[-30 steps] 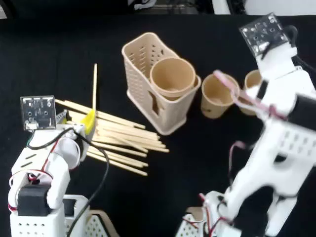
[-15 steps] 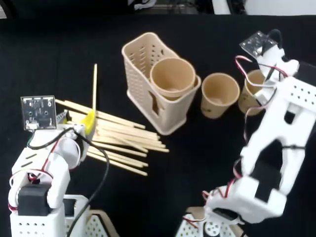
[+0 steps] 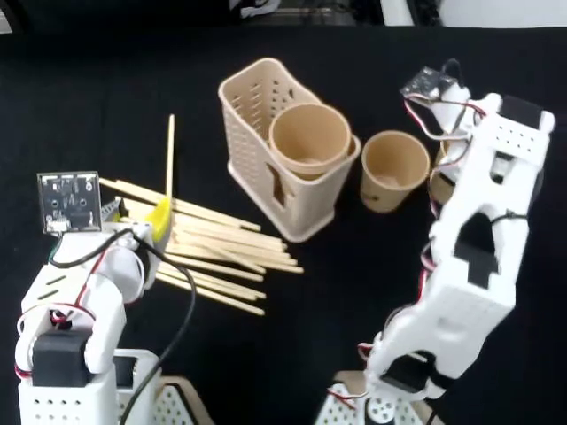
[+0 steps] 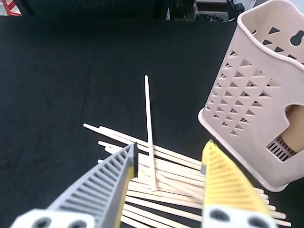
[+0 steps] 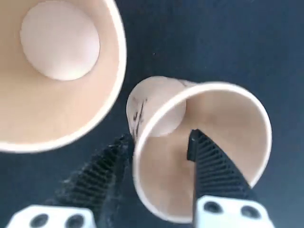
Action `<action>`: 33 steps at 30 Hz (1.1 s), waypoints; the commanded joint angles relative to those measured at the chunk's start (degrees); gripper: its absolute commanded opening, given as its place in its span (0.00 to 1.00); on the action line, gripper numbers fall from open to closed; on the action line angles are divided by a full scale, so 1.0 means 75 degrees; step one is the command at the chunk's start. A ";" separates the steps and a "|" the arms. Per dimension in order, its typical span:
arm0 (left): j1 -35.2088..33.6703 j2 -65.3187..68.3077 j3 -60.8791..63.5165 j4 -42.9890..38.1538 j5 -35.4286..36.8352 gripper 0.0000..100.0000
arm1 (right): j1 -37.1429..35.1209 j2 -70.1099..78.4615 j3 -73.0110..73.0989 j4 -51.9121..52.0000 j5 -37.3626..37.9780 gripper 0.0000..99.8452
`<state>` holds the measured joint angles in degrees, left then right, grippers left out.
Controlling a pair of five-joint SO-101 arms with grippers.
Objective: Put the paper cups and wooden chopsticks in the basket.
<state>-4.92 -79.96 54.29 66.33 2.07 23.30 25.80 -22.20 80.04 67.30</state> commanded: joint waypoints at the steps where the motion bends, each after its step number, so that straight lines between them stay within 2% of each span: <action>1: 0.0111 0.0012 0.0076 -0.0141 -0.0070 0.23 | -0.0094 0.0217 -0.0885 -0.0070 0.0082 0.08; 2: 0.0111 0.0012 0.0076 -0.0141 -0.0070 0.23 | -0.0070 0.0264 -0.1049 0.0094 0.0082 0.02; 3: 0.0111 0.0012 0.0076 -0.0141 -0.0070 0.23 | -0.0047 0.0287 -0.1190 0.0270 0.0070 0.01; 15: 0.0111 0.0012 0.0088 -0.0141 -0.0070 0.23 | 0.0293 0.0252 -0.4249 0.2860 0.0000 0.01; 18: 0.0123 0.0012 0.0111 -0.0141 -0.0070 0.23 | 0.0246 -0.0264 -0.4741 0.2837 -0.0668 0.01; 24: 0.0604 0.0012 0.0287 -0.0141 -0.0059 0.23 | -0.0610 -0.3335 -0.2725 0.2837 -0.0774 0.01; 30: 0.0604 0.0000 0.0287 -0.0141 -0.0012 0.23 | -0.2497 -0.7566 -0.0428 0.2825 -0.0727 0.01; 33: 0.0651 0.0000 0.0381 -0.0152 -0.0012 0.23 | -0.3200 -0.8539 0.0264 0.2825 -0.0738 0.01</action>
<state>-0.79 -79.96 57.36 66.33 2.07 4.04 -29.23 -23.87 99.12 62.46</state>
